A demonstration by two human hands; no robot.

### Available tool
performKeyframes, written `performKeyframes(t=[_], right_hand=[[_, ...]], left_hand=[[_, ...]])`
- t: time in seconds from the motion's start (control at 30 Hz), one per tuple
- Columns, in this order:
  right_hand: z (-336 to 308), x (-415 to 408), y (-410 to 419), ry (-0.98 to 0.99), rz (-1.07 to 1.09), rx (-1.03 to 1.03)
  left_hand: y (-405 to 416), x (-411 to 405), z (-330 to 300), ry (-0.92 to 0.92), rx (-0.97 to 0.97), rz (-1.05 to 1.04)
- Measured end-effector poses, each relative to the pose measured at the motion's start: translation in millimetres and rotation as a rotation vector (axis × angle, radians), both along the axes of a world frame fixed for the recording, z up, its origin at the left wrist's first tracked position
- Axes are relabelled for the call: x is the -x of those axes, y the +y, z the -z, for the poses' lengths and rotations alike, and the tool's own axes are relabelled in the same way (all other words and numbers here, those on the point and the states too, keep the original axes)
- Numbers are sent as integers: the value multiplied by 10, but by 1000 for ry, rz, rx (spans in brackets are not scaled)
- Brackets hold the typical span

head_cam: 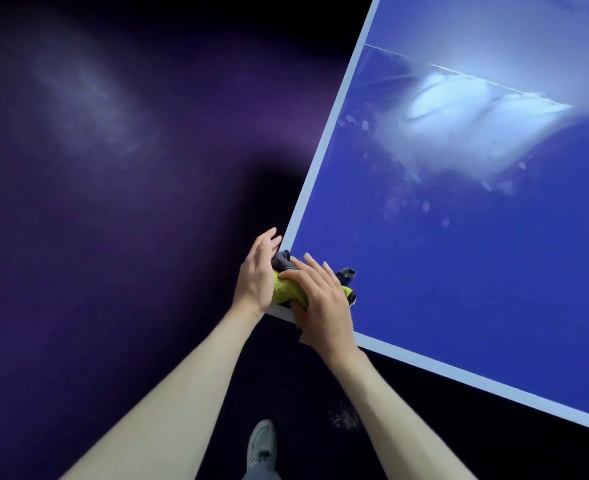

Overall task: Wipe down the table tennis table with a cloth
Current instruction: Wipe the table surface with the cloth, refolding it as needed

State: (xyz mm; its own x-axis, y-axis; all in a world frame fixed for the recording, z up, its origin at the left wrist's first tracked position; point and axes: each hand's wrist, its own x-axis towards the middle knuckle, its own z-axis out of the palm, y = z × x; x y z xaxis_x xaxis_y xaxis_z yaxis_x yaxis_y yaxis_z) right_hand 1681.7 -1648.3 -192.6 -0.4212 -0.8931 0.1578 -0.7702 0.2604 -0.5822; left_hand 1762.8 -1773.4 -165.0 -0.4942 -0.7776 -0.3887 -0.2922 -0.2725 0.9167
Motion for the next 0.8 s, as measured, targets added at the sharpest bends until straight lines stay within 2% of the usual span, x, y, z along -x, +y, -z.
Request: performKeyframes(t=[0.1, 0.17, 0.33, 0.43, 0.57, 0.8], right_hand=[[-7, 311, -124, 41, -54, 4], [19, 569, -278, 40, -16, 16], [45, 1374, -750, 13, 204, -11], [49, 1627, -779, 76, 333, -30], [94, 1196, -659, 29, 451, 21], [-17, 179, 270, 35, 282, -79]], left_hand=[[66, 18, 18, -12, 13, 59], [129, 34, 75, 4, 12, 106], [158, -25, 155, 1, 14, 120], [216, -85, 163, -15, 17, 171], [293, -195, 185, -86, 46, 255], [410, -335, 7, -166, 11, 252]])
